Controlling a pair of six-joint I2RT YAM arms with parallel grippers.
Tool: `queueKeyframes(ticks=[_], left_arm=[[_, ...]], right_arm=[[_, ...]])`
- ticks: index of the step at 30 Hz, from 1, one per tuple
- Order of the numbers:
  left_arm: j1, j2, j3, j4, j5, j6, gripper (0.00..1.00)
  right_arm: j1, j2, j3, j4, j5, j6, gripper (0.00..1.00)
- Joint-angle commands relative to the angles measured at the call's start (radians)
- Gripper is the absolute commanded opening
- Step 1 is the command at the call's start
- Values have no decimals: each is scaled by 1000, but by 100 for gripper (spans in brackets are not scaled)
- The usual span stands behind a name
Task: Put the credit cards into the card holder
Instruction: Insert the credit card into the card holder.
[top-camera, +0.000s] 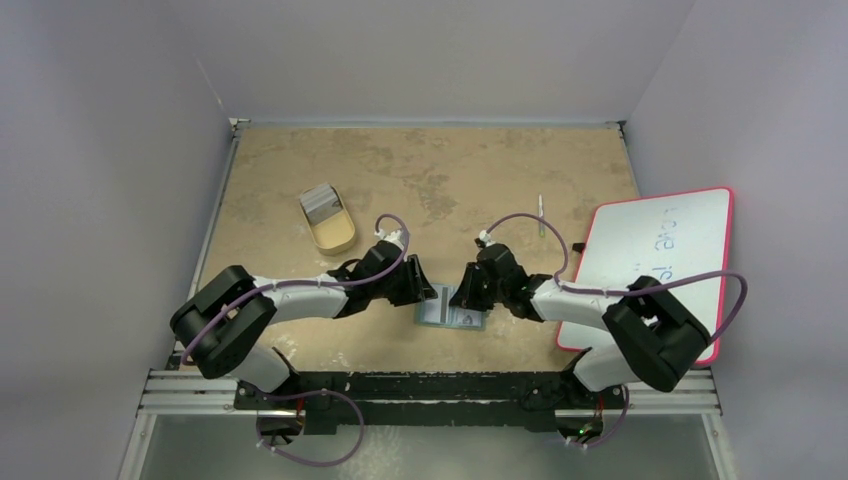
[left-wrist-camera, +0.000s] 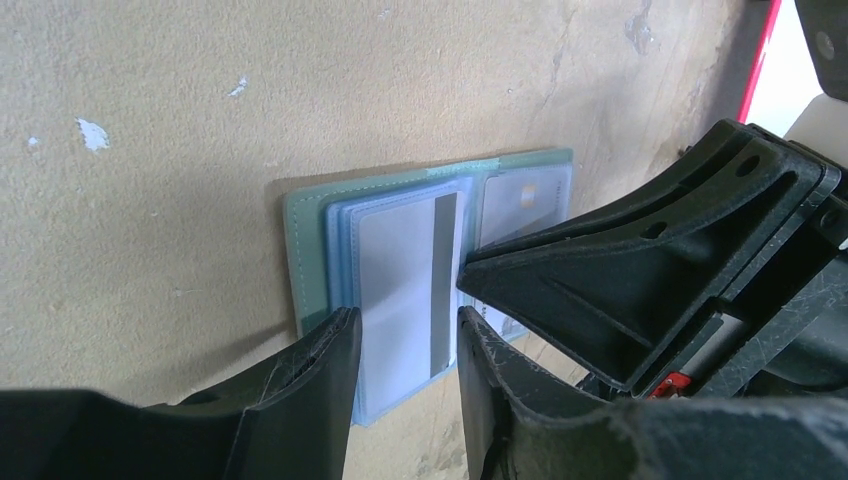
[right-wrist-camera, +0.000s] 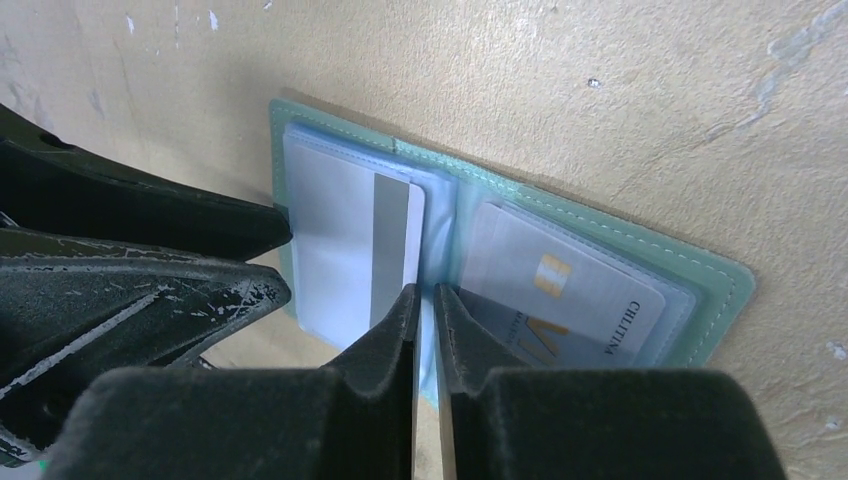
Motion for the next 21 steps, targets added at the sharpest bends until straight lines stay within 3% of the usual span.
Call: queueKeyframes(ticks=[1,21], left_arm=[[5,-7,0,23,-17,24,40],[6,-20,-1,-17,-44,30,40]], right_arm=[[4,23,-18,3,19,0,10],[5,36,-43,53,25,10,7]])
